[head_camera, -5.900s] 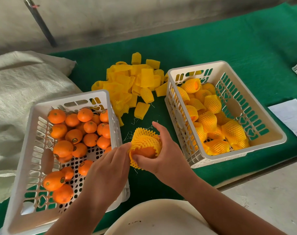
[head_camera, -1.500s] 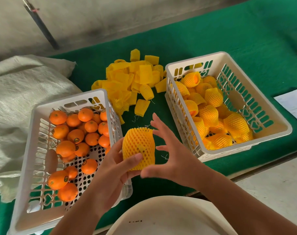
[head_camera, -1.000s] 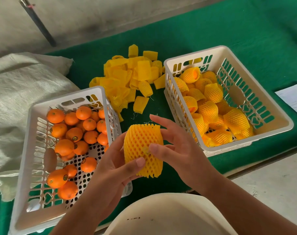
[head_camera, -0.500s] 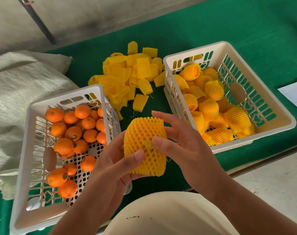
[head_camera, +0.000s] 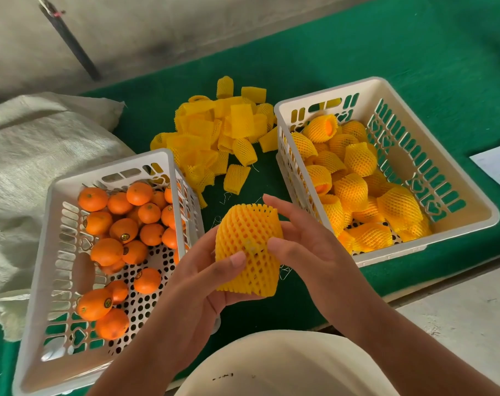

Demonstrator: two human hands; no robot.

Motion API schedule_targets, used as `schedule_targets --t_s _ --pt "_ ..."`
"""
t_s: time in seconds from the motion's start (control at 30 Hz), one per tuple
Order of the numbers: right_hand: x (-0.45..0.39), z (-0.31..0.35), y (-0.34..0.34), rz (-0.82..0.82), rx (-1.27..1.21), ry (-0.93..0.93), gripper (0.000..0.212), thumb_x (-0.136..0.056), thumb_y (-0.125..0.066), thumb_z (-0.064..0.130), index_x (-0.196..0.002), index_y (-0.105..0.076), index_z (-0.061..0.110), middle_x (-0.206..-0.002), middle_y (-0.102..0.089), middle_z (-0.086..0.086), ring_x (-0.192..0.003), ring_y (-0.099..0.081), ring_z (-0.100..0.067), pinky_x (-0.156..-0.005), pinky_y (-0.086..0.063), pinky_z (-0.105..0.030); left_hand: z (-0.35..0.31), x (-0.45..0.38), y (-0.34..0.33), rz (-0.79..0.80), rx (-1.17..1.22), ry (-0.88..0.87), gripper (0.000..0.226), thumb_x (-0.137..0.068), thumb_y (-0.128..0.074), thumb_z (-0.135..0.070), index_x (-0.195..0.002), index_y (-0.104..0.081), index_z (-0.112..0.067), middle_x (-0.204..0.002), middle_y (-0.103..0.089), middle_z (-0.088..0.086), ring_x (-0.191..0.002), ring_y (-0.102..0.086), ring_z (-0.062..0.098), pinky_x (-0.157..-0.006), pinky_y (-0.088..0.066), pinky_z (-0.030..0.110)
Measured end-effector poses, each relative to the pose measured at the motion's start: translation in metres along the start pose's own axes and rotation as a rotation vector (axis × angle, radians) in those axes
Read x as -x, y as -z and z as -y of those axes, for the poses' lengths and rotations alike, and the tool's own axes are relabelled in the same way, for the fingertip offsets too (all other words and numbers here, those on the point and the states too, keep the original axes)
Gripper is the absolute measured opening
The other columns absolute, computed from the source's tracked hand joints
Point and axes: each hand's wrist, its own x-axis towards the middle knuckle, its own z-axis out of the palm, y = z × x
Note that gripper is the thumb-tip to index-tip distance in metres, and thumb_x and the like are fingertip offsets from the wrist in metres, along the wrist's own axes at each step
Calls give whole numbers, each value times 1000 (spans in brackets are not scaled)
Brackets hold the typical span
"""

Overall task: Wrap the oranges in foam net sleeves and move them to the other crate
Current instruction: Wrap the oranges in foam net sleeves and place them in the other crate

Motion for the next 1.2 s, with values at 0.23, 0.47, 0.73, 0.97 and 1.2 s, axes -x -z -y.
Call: schedule_targets --t_s 0.23,0.47,0.73,0.97,1.2 --pt "1 -6 12 -17 86 -8 67 -82 -58 74 -145 -40 60 -130 -60 27 -121 -61 2 -84 -59 -19 4 -10 -5 14 -71 36 69 -72 -91 -48 -134 -64 -35 -132 -68 7 -119 -68 32 -84 -61 43" --pt "-9 -26 31 26 -79 -176 71 -80 -65 75 -144 -44 53 -126 -60 27 -120 -63 -3 -94 -60 -29 11 -39 -18 -64 -400 39 71 -53 -91 -65 -118 -62 -58 -114 -70 -15 -105 -73 14 -74 -65 38" --pt "-14 -48 40 8 -109 -240 71 -81 -77 63 -143 -48 45 -130 -62 13 -123 -64 -16 -95 -61 -37 20 -55 -23 -75 -1131 -288 106 -58 -63 -93 -151 -25 -58 -128 -46 -37 -113 -54 -8 -73 -60 24" --pt "-22 -61 59 -163 -167 -252 72 -73 -83 62 -137 -54 48 -126 -67 7 -114 -70 -17 -90 -63 -38 30 -55 1 -55 -1140 -158 91 -66 -65 -77 -145 -21 -68 -127 -36 -47 -109 -60 -6 -71 -56 10" --pt "-48 -64 144 -487 -42 -232 71 -80 -84 55 -141 -50 46 -132 -61 7 -115 -66 -18 -83 -64 -33 70 -56 97 -194 -1831 -371 69 -92 -44 -66 -105 -80 -8 -114 -73 18 -102 -72 43 -80 -58 62"
